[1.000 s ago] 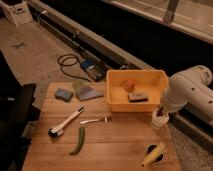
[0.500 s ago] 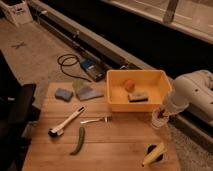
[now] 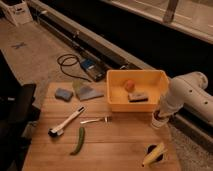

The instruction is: Place grapes in paper cup

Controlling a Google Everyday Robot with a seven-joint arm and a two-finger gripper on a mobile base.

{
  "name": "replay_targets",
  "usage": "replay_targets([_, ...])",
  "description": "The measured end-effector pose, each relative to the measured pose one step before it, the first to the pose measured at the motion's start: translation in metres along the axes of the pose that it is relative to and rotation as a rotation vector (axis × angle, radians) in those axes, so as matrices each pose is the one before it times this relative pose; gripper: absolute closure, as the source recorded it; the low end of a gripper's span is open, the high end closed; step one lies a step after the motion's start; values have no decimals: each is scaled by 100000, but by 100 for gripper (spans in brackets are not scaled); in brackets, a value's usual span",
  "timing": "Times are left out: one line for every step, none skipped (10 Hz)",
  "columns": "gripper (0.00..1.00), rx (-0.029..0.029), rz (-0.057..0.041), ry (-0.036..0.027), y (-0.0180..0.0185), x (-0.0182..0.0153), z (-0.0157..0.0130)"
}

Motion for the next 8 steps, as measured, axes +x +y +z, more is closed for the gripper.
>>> replay_targets([25, -55, -597, -296, 44, -350, 94])
replay_targets([25, 483, 0, -51, -73, -273, -74])
replay_targets([25, 1059, 668, 416, 37, 192, -310])
replay_targets([25, 2001, 1290, 1254, 44, 559, -1093])
replay_targets([25, 2429, 930, 1375, -298, 410, -1450])
replay_targets([25, 1959, 1200, 1122, -287, 366, -1375])
replay_targets([25, 2056, 2795, 1485, -34, 1135, -1674])
replay_targets([25, 522, 1231, 300, 104, 417, -500])
